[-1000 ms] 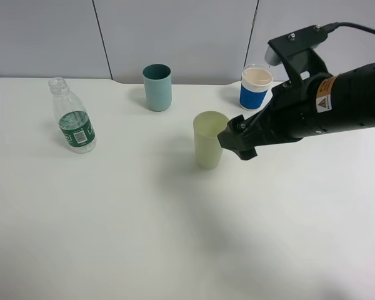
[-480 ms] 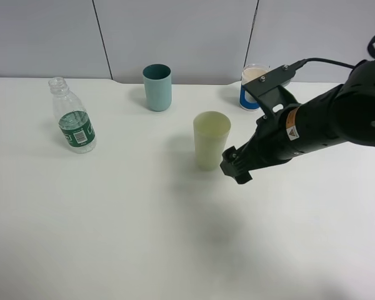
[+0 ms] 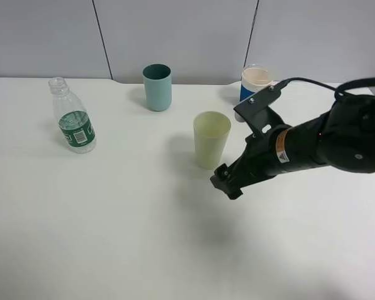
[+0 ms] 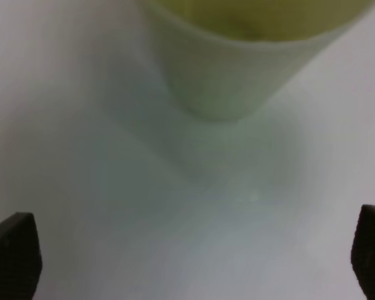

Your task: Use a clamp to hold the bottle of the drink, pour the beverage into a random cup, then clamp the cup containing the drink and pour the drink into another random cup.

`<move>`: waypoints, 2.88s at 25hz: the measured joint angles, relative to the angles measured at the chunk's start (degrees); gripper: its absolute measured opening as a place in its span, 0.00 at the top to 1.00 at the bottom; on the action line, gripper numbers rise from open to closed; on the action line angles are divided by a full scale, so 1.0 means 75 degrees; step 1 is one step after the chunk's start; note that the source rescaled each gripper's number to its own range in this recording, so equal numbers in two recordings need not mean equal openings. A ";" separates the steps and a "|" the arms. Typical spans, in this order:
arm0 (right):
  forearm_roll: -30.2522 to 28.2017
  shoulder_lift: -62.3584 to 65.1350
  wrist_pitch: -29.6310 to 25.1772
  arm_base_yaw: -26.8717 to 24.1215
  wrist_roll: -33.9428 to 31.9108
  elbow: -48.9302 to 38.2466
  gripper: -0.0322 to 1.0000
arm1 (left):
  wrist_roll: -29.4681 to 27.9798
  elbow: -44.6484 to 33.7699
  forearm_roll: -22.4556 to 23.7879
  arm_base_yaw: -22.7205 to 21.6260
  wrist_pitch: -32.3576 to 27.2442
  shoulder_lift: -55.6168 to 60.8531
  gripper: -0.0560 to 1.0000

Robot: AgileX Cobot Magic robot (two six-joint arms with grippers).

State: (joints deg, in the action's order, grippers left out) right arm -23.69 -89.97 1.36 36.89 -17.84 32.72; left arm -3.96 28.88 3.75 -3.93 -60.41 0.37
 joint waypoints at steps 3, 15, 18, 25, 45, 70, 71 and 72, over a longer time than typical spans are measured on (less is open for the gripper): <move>0.0068 0.0000 0.0570 -0.0152 0.0107 -0.0382 0.00 | 0.0000 0.0000 0.0000 0.0000 0.0000 0.0000 0.00; 0.1281 -0.0429 0.1642 -0.0805 0.1634 -0.0428 0.00 | 0.0000 0.0000 0.0000 0.0000 0.0000 0.0000 0.00; 0.1575 -0.0940 0.2384 -0.0806 0.2284 -0.0421 0.00 | 0.0000 0.0000 0.0000 0.0000 0.0000 0.0000 0.00; 0.2008 -0.1997 0.4432 -0.0812 0.3417 -0.0464 0.00 | 0.0000 0.0000 0.0000 0.0000 0.0000 0.0000 0.00; 0.1916 -0.4118 0.8974 -0.0812 0.4035 -0.0473 0.00 | 0.0000 0.0000 0.0000 0.0000 0.0007 0.0000 0.00; 0.1789 -0.4541 0.9023 -0.0812 0.4222 -0.0055 0.00 | 0.0000 0.0000 0.0000 0.0000 0.0007 0.0000 0.00; 0.1772 -0.4541 0.9023 -0.0812 0.4222 -0.0055 0.00 | 0.0000 0.0000 0.0000 0.0000 0.0007 0.0000 0.00; 0.1772 -0.4541 0.9023 -0.0812 0.4222 -0.0055 0.00 | 0.0000 0.0000 0.0000 0.0000 0.0007 0.0000 0.00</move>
State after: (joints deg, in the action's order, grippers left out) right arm -10.40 -124.03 69.04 30.79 13.82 32.31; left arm -3.96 28.88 3.75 -3.93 -60.36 0.37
